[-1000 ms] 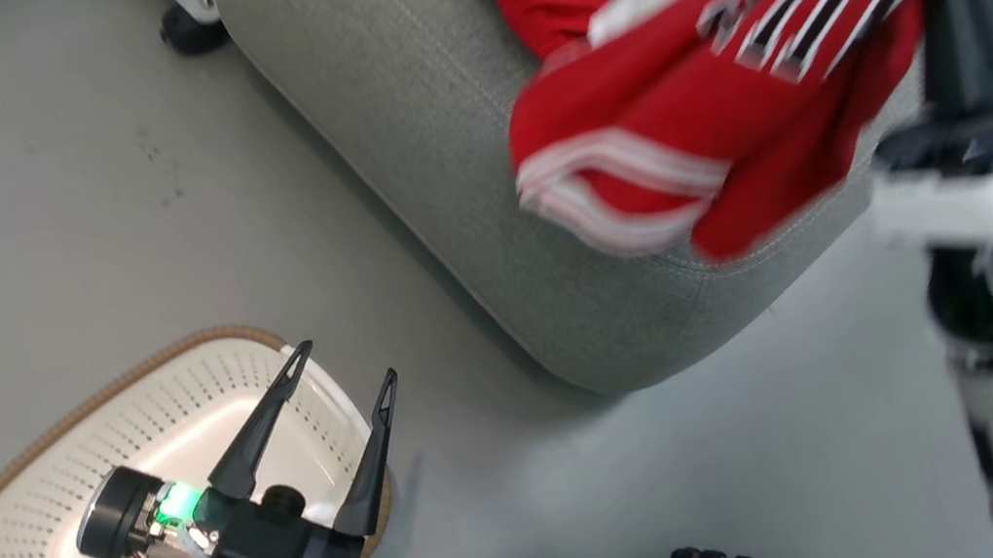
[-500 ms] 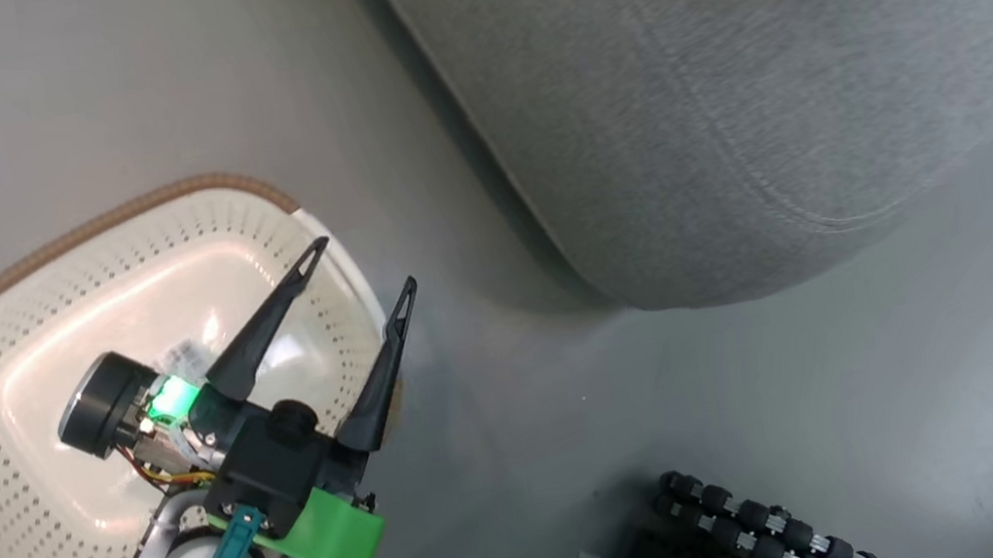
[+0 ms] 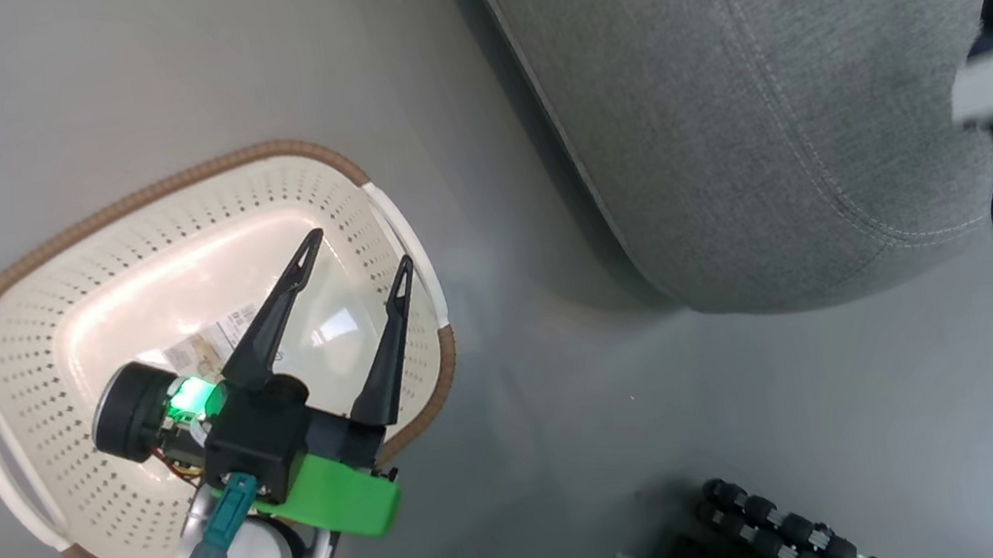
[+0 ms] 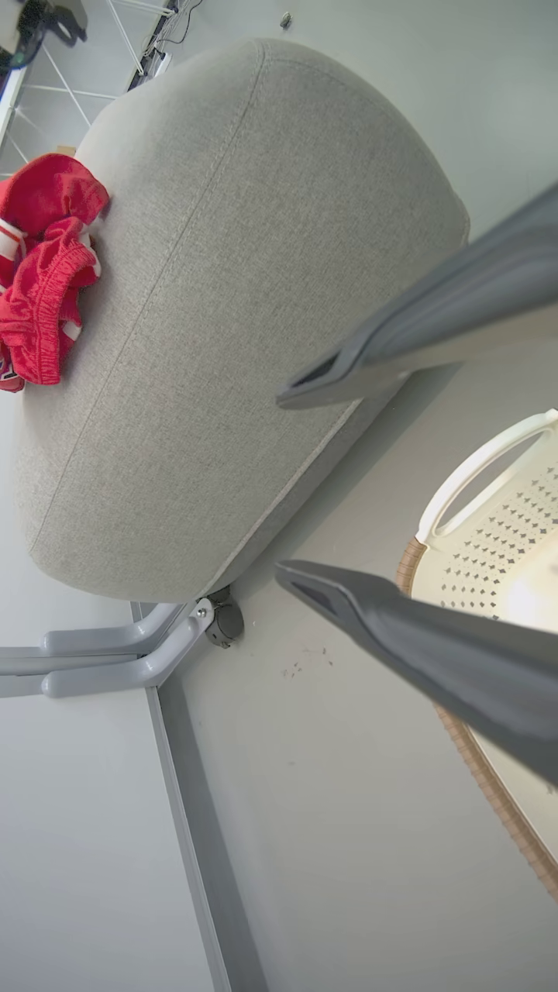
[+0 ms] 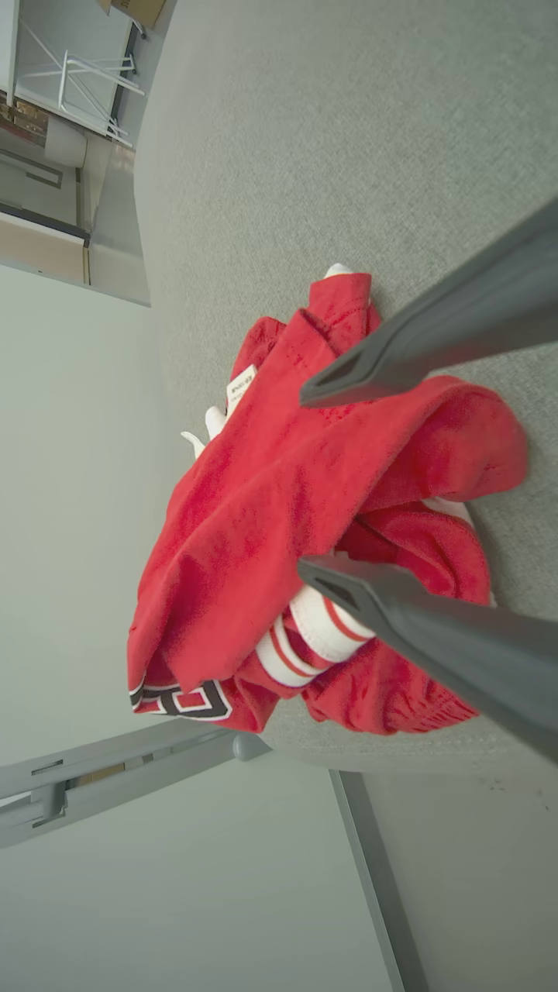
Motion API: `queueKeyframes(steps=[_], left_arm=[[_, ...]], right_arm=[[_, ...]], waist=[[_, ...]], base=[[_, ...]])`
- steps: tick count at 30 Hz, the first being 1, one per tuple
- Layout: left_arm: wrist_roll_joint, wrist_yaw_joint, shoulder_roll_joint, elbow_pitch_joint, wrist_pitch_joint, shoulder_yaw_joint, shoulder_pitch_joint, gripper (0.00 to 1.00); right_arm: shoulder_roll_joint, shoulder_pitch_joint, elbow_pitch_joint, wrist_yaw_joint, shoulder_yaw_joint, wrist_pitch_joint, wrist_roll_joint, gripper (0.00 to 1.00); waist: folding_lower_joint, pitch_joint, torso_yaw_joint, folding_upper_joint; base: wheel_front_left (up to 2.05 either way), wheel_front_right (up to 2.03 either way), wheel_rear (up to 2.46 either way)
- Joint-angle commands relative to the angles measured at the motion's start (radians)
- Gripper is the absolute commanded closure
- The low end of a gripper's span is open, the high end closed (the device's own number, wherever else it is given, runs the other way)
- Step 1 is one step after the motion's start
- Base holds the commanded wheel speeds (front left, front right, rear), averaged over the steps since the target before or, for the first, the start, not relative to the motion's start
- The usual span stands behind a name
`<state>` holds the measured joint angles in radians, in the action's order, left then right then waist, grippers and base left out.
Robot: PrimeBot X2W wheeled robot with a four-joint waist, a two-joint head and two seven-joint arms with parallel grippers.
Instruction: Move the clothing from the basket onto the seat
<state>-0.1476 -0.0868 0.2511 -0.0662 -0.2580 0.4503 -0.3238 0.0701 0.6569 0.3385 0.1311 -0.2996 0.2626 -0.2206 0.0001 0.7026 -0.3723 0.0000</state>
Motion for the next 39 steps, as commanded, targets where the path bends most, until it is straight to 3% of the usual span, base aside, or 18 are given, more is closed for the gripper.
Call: queueKeyframes(steps=[1, 11, 19, 26, 39], left_arm=[[-0.012, 0.008, -0.016, -0.018, -0.008, -0.006, 0.001, 0.00], [-0.051, 0.032, -0.164, -0.030, -0.008, -0.116, 0.119, 0.00], [-0.052, 0.075, -0.198, -0.007, -0.007, -0.247, 0.274, 0.00], [-0.038, 0.089, -0.200, 0.038, -0.006, -0.335, 0.419, 0.00], [-0.036, 0.103, -0.200, 0.095, -0.006, -0.385, 0.577, 0.00]], right_arm=[[-0.004, -0.060, -0.031, -0.001, 0.010, 0.003, 0.017, 0.00], [-0.014, -0.456, -0.244, -0.001, 0.308, 0.003, 0.022, 0.00], [-0.017, -0.609, -0.295, -0.001, 0.388, 0.003, -0.018, 0.00], [-0.002, -0.704, -0.321, -0.001, 0.415, 0.003, 0.049, 0.00], [0.012, -0.825, -0.348, -0.001, 0.413, 0.003, 0.045, 0.00]], waist=[[-0.0001, -0.093, 0.023, 0.0000], [-0.0001, -0.337, 0.200, 0.0000], [-0.0001, -0.531, 0.328, 0.0000], [-0.0001, -0.675, 0.364, 0.0000], [-0.0001, -0.788, 0.347, 0.0000]], base=[[0.00, 0.00, 0.00], [0.00, 0.00, 0.00], [0.00, 0.00, 0.00], [0.00, 0.00, 0.00], [0.00, 0.00, 0.00]])
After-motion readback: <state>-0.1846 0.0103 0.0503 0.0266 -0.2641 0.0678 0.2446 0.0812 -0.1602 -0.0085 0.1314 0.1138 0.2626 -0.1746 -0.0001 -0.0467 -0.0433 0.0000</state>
